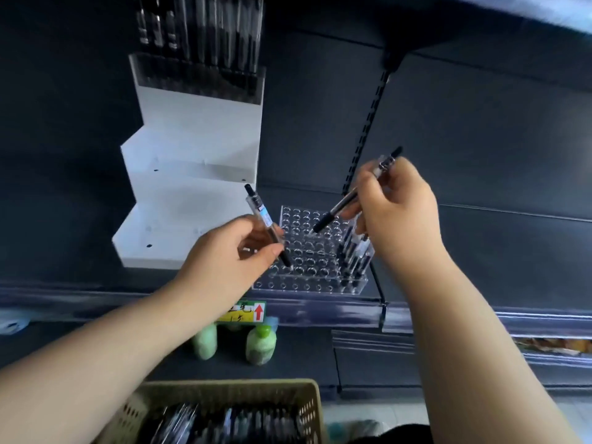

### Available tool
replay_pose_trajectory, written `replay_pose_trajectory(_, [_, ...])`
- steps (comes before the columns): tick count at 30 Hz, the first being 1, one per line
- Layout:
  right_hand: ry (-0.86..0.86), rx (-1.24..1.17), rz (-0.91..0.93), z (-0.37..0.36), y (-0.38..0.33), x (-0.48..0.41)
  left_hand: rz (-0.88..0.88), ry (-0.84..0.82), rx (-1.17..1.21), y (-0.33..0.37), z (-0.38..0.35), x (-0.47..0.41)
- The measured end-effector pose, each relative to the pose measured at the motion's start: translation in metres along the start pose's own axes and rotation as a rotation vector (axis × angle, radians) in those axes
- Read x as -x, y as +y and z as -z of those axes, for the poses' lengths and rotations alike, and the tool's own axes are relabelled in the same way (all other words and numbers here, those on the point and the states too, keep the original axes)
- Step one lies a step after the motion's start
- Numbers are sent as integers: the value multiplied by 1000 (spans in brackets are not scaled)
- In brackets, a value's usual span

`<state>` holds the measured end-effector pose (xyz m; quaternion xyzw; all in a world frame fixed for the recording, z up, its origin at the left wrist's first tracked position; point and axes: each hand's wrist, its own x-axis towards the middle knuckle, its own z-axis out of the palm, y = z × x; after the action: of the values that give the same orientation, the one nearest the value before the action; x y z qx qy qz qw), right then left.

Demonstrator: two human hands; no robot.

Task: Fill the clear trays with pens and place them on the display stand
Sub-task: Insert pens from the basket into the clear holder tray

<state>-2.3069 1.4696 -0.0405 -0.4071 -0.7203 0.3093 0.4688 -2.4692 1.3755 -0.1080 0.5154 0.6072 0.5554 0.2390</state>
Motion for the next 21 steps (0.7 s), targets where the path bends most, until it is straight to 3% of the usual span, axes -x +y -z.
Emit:
replay_pose_trajectory(3, [107, 31, 46, -2, 15, -11, 36, 58, 58, -16, -3, -13])
replay_pose_trajectory(7, [120, 164, 109, -2, 30, -18, 90, 167, 56, -38, -8, -22])
replay_pose_trajectory(16, [48, 343, 115, -1, 46, -37, 19, 93, 302, -41, -21, -31])
replay_pose_trajectory(21, [23, 384, 149, -4, 48, -40, 12, 99, 313, -39, -20, -27])
